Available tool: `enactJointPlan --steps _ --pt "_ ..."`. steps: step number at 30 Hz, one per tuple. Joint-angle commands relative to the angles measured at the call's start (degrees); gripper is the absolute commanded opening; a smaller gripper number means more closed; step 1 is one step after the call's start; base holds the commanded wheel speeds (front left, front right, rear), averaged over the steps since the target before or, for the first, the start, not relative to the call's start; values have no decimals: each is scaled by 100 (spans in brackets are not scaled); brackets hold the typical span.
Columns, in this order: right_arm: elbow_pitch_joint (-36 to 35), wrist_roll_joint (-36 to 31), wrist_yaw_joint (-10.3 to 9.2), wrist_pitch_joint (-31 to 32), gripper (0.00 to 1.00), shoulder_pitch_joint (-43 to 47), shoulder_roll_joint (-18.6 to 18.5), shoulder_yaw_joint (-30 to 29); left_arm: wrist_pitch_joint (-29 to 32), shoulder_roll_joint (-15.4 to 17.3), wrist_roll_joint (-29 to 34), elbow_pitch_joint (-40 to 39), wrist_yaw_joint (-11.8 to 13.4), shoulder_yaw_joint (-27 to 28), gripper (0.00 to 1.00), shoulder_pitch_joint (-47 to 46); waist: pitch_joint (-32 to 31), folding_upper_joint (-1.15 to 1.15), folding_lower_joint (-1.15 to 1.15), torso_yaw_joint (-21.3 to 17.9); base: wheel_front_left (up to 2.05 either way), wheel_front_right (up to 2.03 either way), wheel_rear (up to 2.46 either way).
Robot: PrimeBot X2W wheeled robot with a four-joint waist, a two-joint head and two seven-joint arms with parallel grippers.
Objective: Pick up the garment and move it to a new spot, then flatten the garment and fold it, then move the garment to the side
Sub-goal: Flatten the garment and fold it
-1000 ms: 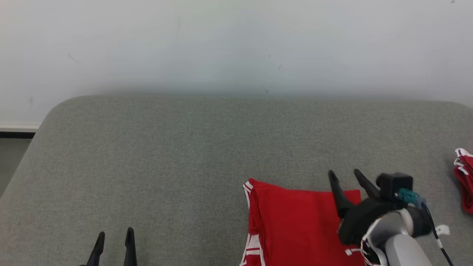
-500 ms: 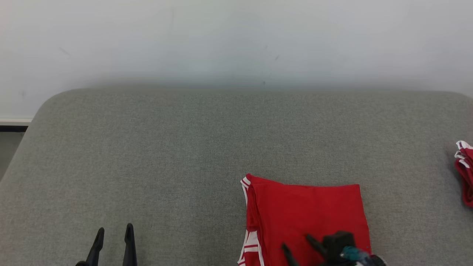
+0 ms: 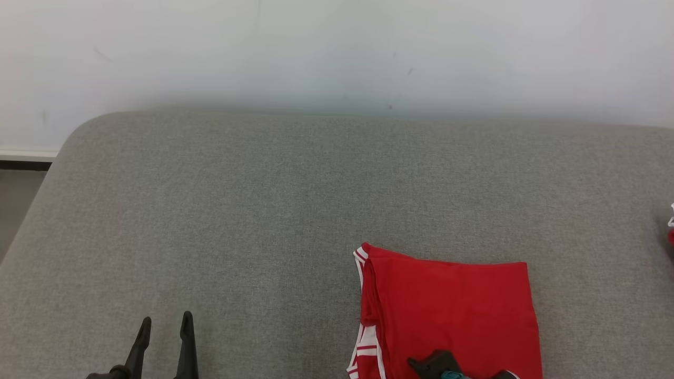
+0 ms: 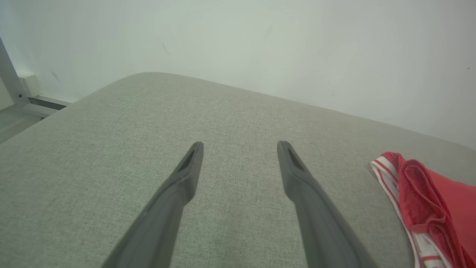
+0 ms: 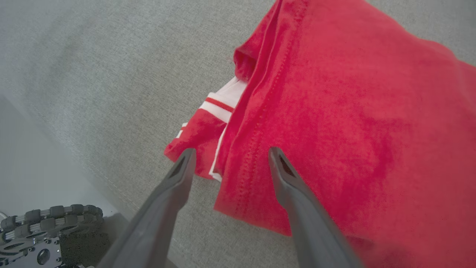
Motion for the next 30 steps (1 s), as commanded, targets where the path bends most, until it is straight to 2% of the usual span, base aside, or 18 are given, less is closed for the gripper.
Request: enactJointPlan --steps 1,8,11,12,13,16,20,21,22,23,24,30 --pt "3 -92 -15 30 100 -17 -6 -19 -17 13 -41 4 5 -9 100 -44 20 0 0 35 0 0 0" --pt "-37 -333 -15 76 100 -45 -6 -200 -17 12 -62 22 6 -11 100 -41 25 0 0 112 0 0 0" --pt "-16 -468 -15 154 87 -27 -5 -271 -17 9 -64 28 6 -15 100 -28 11 0 0 123 0 0 0" --pt "-7 -479 -15 174 79 -26 -5 -281 -17 7 -65 29 6 -11 100 -22 6 0 0 124 0 0 0" --pt "-7 -479 -15 174 79 -26 -5 -281 -17 7 -65 29 6 -11 100 -22 6 0 0 124 0 0 0" --pt "19 -520 -15 216 48 -50 -5 -287 -17 2 -61 33 6 -16 100 -6 -7 0 0 128 0 0 0" --pt "81 -563 -15 245 44 -84 -5 -238 -17 0 -60 43 6 -43 100 3 -26 0 0 148 0 0 0" --pt "99 -559 -15 258 38 -89 -5 -226 -17 -1 -61 47 5 -51 100 3 -31 0 0 157 0 0 0" --pt "115 -554 -15 272 26 -94 -5 -212 -17 2 -63 49 6 -57 100 5 -36 0 0 166 0 0 0" --pt "131 -550 -15 285 4 -95 -5 -195 -17 7 -68 50 5 -56 100 8 -40 0 0 176 0 0 0" --pt "143 -527 -15 294 0 -98 -5 -169 -17 12 -71 52 6 -54 100 13 -44 0 0 185 0 0 0" --pt "149 -318 -15 165 0 -228 -5 -10 -17 13 -74 73 5 -32 100 50 -88 0 0 229 0 0 0"
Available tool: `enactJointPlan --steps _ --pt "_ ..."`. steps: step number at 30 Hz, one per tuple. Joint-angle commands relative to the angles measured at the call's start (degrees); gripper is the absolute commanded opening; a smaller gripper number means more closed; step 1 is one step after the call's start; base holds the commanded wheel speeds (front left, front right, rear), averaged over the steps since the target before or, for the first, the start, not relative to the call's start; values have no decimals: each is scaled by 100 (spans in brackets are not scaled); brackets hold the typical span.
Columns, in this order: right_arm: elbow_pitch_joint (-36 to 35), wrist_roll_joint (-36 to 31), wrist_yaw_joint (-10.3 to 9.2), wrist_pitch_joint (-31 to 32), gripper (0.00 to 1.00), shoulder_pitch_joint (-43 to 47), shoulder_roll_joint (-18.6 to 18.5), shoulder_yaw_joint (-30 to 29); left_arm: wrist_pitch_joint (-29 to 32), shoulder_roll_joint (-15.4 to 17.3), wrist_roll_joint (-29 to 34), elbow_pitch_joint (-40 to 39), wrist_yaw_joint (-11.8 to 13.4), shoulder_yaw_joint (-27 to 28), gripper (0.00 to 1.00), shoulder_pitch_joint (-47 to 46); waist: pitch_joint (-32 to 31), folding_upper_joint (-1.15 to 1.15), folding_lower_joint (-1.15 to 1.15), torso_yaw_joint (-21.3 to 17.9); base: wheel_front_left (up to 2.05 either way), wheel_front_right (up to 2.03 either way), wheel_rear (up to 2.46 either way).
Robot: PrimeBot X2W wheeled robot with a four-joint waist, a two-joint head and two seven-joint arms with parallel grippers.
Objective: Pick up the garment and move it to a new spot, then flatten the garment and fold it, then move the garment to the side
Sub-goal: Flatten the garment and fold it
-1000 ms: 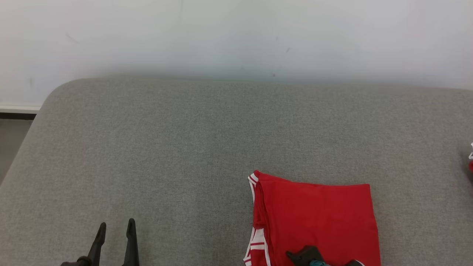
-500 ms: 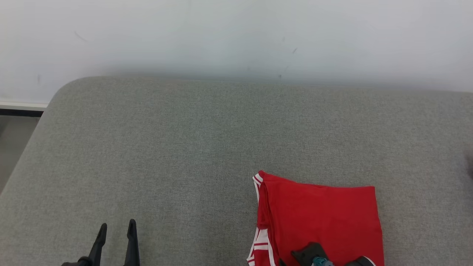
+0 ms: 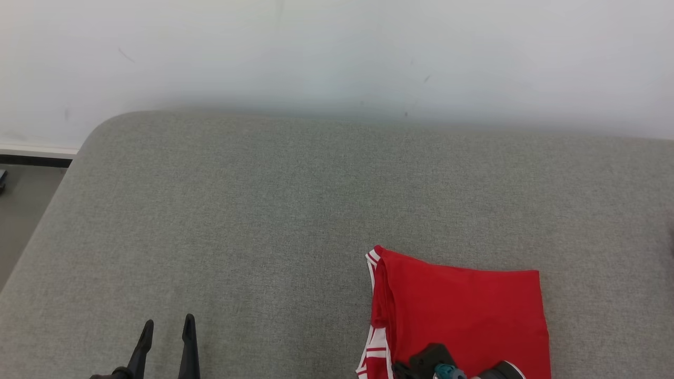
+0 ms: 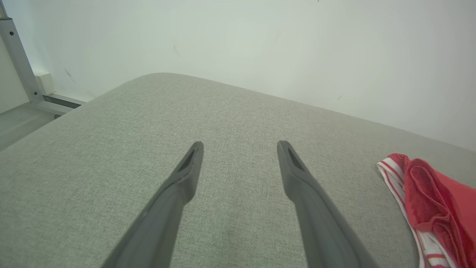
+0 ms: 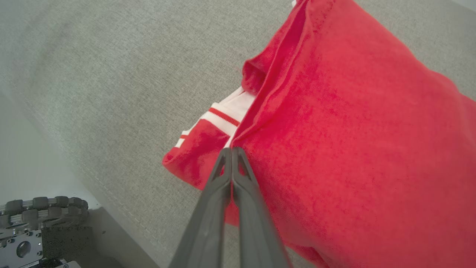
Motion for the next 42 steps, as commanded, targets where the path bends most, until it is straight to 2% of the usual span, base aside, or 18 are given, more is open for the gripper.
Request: enactJointPlan --steps 1,9,22,23,24,25,30,33,42 --pt "-26 62 -15 -58 0 -74 -4 37 -17 11 -61 11 7 14 100 50 -14 0 0 4 0 0 0" --pt "-83 405 -15 -214 0 -325 -4 340 -17 3 -47 -10 7 24 100 54 -18 0 0 8 0 0 0" --pt "303 944 -15 -384 0 -583 -3 582 -17 19 -37 -15 7 65 100 19 24 0 0 -8 0 0 0" --pt "336 1020 -15 -415 10 -618 -3 618 -17 17 -36 -16 7 64 100 23 26 0 0 -17 0 0 0" --pt "365 1084 -15 -438 35 -645 -1 648 -17 15 -35 -15 7 61 100 24 24 0 0 -26 0 0 0" --pt "385 1114 -15 -485 100 -674 -1 666 -17 12 -34 -12 6 55 100 26 19 0 0 -35 0 0 0" --pt "396 1305 -15 -586 100 -714 -5 625 -17 2 -40 -4 7 48 100 59 -23 0 0 -78 0 0 0" --pt "284 1407 -15 -731 100 -686 -5 405 -17 5 -43 -10 7 91 100 111 -76 0 0 -125 0 0 0" --pt "-254 1360 -15 -1544 100 -324 -3 -995 -17 -7 21 -74 7 185 100 218 -260 0 0 -318 0 0 0"
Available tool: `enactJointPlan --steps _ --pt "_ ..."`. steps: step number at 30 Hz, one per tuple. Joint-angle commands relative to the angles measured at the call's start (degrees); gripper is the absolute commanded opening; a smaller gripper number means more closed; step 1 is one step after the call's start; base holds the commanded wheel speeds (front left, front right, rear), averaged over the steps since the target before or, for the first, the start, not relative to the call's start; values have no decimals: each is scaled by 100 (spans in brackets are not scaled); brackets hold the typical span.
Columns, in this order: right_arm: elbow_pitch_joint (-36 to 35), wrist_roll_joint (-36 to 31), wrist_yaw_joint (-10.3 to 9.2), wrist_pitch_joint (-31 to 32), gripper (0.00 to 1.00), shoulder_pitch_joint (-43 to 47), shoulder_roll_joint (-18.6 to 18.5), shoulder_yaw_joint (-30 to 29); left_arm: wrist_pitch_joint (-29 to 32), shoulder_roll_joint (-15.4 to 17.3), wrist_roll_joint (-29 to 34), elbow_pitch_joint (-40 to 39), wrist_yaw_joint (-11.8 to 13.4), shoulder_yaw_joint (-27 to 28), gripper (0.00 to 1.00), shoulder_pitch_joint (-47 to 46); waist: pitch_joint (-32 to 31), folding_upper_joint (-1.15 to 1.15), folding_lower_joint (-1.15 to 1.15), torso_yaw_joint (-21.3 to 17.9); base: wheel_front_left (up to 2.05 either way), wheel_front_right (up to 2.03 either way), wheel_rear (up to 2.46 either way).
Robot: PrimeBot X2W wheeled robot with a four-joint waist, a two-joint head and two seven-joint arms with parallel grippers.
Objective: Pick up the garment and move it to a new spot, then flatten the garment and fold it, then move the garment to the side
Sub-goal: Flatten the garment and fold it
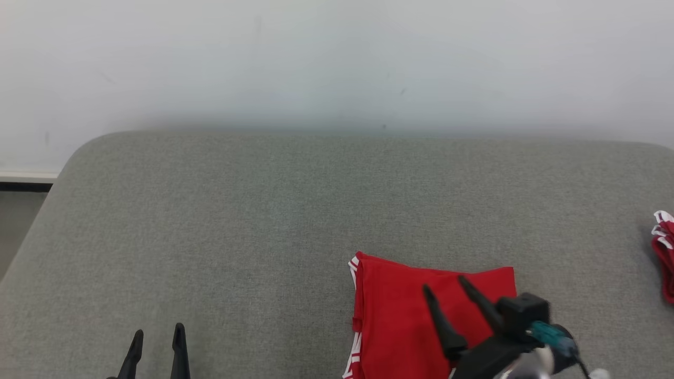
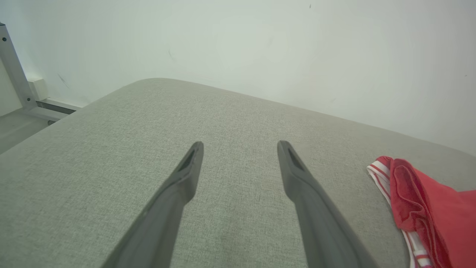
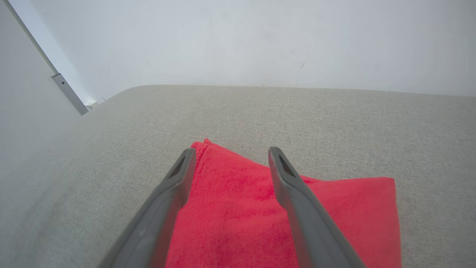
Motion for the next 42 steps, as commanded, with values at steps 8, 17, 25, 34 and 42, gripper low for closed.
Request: enactJointPlan --steps 8,17,25,34,42 --pt "-186 -390 -15 -713 100 324 -4 -1041 -17 -24 25 -55 7 76 100 50 -175 0 0 -265 0 0 0" --pt "113 -370 -15 -1163 100 203 -522 -1238 -17 56 67 151 7 -8 100 -182 -355 0 0 -441 0 0 0" --pt "521 -211 -15 -1499 100 118 -745 -1094 -17 80 137 328 6 -30 100 -465 -481 0 0 -528 0 0 0" --pt "894 -201 -15 -1694 100 93 -840 -919 -17 74 357 474 7 60 100 -396 -520 0 0 -631 0 0 0" --pt "1066 -160 -15 -1755 100 23 -812 -892 -17 25 375 564 7 144 100 -305 -503 0 0 -651 0 0 0"
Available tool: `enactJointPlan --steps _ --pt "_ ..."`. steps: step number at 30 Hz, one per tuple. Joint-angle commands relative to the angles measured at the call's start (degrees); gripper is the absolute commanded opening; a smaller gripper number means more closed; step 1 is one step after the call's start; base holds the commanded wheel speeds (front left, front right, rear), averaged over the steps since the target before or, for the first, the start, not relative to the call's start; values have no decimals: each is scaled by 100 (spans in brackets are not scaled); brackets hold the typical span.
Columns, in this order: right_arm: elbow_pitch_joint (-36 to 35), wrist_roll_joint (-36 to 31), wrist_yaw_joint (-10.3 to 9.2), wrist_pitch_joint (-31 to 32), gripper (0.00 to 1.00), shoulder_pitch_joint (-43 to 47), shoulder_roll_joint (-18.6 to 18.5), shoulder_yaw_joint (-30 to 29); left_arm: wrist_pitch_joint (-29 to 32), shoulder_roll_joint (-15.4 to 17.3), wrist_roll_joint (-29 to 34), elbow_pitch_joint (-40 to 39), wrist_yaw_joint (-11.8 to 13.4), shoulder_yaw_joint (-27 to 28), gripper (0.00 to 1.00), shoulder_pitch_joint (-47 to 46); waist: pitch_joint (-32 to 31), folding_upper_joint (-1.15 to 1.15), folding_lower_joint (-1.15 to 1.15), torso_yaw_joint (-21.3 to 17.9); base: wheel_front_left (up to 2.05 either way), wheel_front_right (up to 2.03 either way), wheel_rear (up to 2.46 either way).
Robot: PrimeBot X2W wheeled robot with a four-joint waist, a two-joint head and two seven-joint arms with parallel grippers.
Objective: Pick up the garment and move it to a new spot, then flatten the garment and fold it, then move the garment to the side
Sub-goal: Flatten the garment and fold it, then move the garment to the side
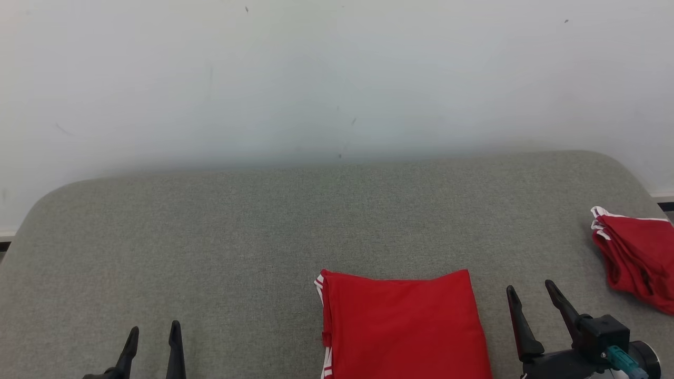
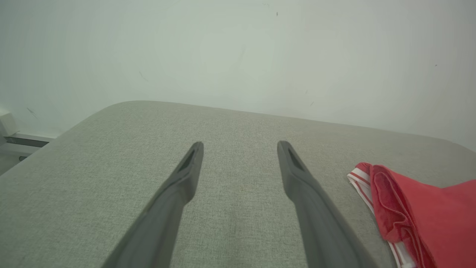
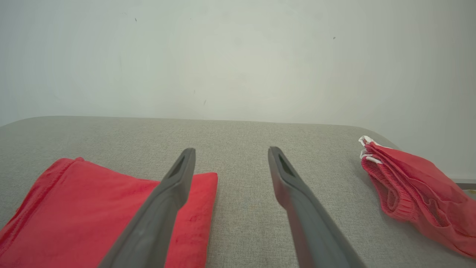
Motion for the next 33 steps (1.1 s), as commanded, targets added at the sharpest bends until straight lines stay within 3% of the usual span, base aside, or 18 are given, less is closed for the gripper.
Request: enactJointPlan --steps 1,8,12,15,25,29,33 --pt "17 35 -15 -28 100 -45 11 13 -17 -21 15 13 7 27 100 52 9 0 0 1 0 0 0" --pt "46 72 -15 -16 100 -100 9 30 -17 -17 -1 5 7 37 100 69 80 0 0 34 0 0 0" --pt "50 46 -15 321 100 -146 38 -100 -17 -1 -13 -33 7 51 100 83 126 0 0 45 0 0 0" --pt "51 63 -15 975 100 -239 102 -277 -17 -6 -14 -75 7 79 100 128 166 0 0 46 0 0 0" --pt "-150 254 -15 4157 100 -526 318 -796 -17 -78 -30 -134 7 50 100 138 353 0 0 254 0 0 0" --pt "-216 392 -15 4900 100 -624 470 -986 -17 -99 -37 -117 7 1 100 68 448 0 0 440 0 0 0" --pt "-217 514 -15 5217 100 -680 555 -1105 -17 -109 -45 -120 7 -39 100 27 540 0 0 572 0 0 0"
